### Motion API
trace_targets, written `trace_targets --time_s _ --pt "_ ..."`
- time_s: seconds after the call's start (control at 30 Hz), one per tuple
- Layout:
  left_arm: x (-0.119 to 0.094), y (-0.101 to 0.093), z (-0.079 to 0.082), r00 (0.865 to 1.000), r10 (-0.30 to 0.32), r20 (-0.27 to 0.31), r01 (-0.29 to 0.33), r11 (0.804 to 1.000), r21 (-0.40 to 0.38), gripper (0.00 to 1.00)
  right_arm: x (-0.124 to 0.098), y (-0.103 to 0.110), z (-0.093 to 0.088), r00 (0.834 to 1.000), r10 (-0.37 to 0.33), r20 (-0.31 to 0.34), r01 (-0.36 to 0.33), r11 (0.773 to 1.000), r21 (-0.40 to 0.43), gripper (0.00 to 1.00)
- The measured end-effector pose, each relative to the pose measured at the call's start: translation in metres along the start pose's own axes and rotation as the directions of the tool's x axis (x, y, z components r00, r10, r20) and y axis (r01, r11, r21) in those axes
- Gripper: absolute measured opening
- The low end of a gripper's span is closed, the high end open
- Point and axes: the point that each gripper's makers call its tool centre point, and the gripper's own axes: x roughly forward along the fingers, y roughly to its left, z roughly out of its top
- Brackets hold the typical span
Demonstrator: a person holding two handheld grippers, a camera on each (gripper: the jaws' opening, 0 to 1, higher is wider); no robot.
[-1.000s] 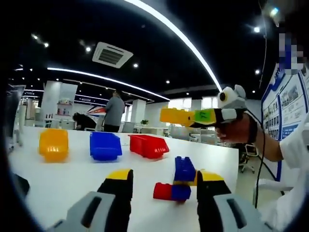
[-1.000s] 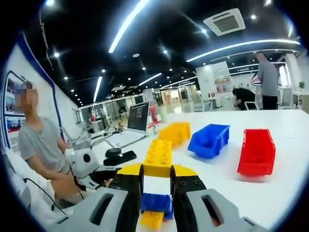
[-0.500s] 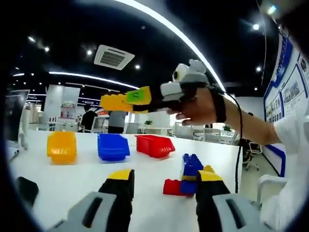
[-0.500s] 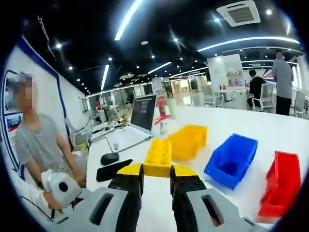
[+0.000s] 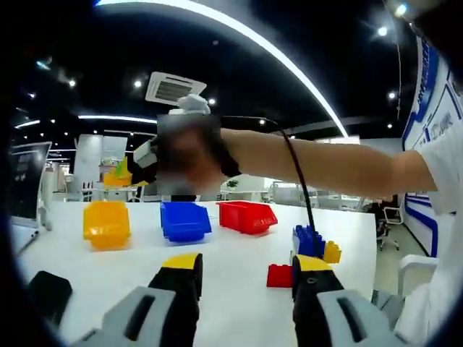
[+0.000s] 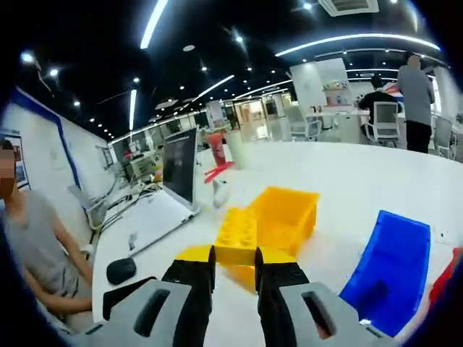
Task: Take apart the toy blocks one by one and place each separated block into its matching bin, sorting the blocks by their type until all the connected pieces are disassembled and separated into the correct bins
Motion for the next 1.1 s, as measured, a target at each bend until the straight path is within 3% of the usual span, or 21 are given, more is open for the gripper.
trace_targets --time_s 0.17,0.23,0.27,0.3,0.37,0.4,0.47,0.6,0.77,1.1 --pt "-0.003 0.005 0.0 1.0 0.014 0.004 -0.014 1.0 0.001 0.46 0.031 -0.018 -0.001 0.996 -0.093 -0.002 0.093 0.994 -0.056 0.23" --pt "-0.004 0.009 0.001 1.0 0.021 0.008 -0.021 1.0 -0.006 0.47 0.04 -0.02 -0.004 0.995 -0.099 0.006 0.099 0.993 -0.062 0.24" --pt "-0.004 0.011 0.001 1.0 0.029 0.007 -0.029 1.0 -0.008 0.49 0.045 -0.015 -0.002 0.997 -0.067 0.026 0.07 0.987 -0.144 0.24" --pt "-0.005 0.014 0.001 0.999 0.04 0.007 -0.04 0.999 -0.005 0.5 0.044 -0.016 0.001 0.995 -0.085 0.048 0.092 0.978 -0.188 0.35" --pt "-0.007 0.018 0.004 0.999 0.05 0.014 -0.05 0.999 -0.009 0.5 0.041 -0.005 0.007 0.996 -0.038 0.077 0.055 0.972 -0.227 0.63" --pt "-0.008 0.019 0.005 0.999 0.05 0.02 -0.049 0.999 -0.018 0.51 0.037 -0.004 0.009 0.996 -0.04 0.084 0.058 0.972 -0.227 0.67" --pt "-0.008 0.019 0.006 0.998 0.052 0.024 -0.051 0.998 -0.019 0.51 0.022 0.002 0.016 0.994 -0.026 0.105 0.052 0.966 -0.255 0.61" --pt "-0.006 0.016 0.005 0.999 0.05 0.022 -0.05 0.999 -0.013 0.51 -0.015 0.016 0.023 0.993 0.033 0.113 0.0 0.959 -0.283 0.6" --pt "-0.003 0.012 0.003 0.999 0.044 0.013 -0.044 0.999 -0.002 0.51 -0.084 0.03 0.028 0.979 0.107 0.174 -0.055 0.959 -0.278 0.55" --pt "0.0 0.002 0.013 1.0 0.009 0.027 -0.009 1.0 -0.018 0.51 -0.209 0.014 -0.003 0.971 0.097 0.219 -0.037 0.964 -0.263 0.53"
